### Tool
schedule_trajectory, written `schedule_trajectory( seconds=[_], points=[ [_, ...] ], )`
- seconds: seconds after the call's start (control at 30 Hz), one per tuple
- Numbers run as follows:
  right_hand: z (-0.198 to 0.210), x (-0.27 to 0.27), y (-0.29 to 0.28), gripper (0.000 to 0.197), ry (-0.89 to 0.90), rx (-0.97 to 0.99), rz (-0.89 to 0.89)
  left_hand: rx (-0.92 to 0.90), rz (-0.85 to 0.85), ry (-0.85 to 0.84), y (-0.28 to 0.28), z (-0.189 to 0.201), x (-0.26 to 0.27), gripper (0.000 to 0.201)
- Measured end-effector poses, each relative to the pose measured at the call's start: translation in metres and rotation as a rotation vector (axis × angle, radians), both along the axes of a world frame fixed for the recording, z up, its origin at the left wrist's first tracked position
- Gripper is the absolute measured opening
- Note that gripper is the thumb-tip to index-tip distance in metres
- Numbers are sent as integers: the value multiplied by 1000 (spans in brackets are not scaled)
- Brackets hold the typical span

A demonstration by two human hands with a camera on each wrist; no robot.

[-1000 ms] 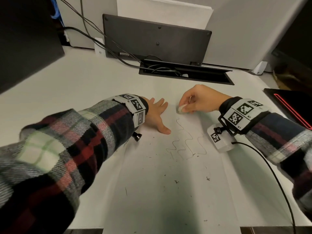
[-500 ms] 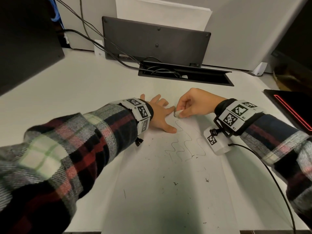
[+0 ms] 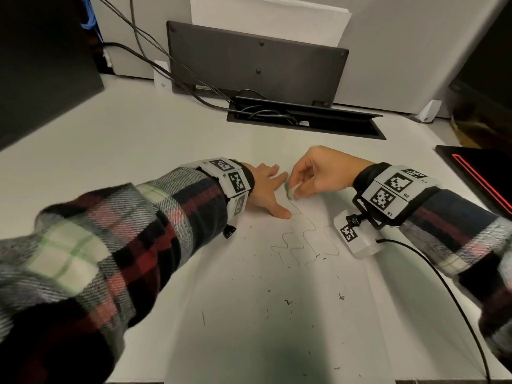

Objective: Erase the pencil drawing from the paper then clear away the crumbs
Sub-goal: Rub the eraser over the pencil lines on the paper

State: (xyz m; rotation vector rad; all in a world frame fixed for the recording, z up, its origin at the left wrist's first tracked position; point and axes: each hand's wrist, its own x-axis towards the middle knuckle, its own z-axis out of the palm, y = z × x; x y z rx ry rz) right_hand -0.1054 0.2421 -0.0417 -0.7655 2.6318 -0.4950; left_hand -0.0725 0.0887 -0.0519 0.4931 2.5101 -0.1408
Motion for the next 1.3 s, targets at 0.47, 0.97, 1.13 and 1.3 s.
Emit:
schedule_trajectory(
  seconds=[0.47,0.97,1.13,1.3],
  points=[
    [0,1,-4,12,12,24,20,-13,6,-15,1,1,-1,94],
    [4,-2,1,16,-14,-14,-4,5,-1,-9,0,0,1,94],
    [-3,-13,5,17,99,-55,-103,34,18,-16,-3,0,0,102],
    [-3,-14,3,20,77,-22,-71,35,18,-37,-4,-3,-2,112]
  ],
)
